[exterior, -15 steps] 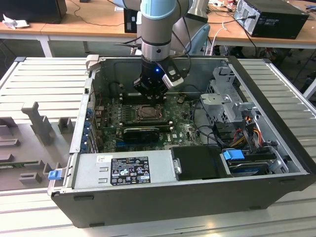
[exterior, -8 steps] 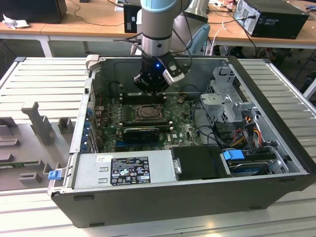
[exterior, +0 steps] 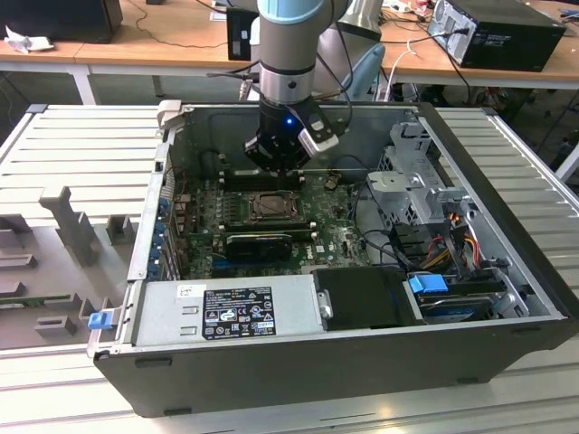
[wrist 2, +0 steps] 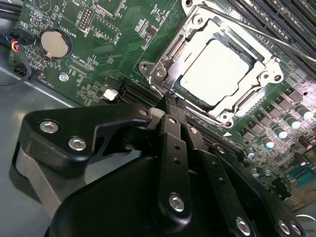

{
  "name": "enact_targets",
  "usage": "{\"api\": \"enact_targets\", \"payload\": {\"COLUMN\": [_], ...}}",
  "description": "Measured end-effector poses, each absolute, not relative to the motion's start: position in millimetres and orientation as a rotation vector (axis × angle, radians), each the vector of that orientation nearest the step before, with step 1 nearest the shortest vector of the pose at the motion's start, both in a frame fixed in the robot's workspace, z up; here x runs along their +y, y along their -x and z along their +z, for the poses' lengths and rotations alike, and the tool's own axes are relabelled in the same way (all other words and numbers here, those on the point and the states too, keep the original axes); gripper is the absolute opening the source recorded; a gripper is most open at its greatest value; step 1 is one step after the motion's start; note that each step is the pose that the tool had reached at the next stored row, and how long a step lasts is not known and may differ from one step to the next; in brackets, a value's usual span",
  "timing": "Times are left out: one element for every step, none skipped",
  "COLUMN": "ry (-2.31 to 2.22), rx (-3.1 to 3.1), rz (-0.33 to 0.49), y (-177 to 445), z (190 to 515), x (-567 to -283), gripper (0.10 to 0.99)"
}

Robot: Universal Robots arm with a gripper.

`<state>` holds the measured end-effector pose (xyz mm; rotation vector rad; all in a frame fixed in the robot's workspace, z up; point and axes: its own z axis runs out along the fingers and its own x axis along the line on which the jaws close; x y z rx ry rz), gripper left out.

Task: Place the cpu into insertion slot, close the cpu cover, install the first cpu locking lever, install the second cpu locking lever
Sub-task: 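Install the first cpu locking lever, then install the second cpu locking lever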

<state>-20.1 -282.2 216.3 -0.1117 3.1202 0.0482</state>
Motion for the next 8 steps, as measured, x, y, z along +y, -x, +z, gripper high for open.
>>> {"api": "enact_targets", "payload": {"ry": [0.112,0.112,0.112,0.112,0.112,0.112,0.112,0.112], "rx": [3.120,3.120,3.120,3.120,3.120,3.120,3.120,3.120], "rz": [0.048,0.048,0.048,0.048,0.048,0.048,0.048,0.048], "y": [20.1,20.1,20.1,20.1,20.1,20.1,20.1,20.1], "z": [216.3,216.3,216.3,216.3,216.6,219.0,221.7,225.5], "x": [-282.4,-283.1,-283.9,-284.8,-284.9,-284.9,-285.0,-285.0], "gripper": [0.106,0.106,0.106,0.106,0.106,0.106,0.106,0.106]}}
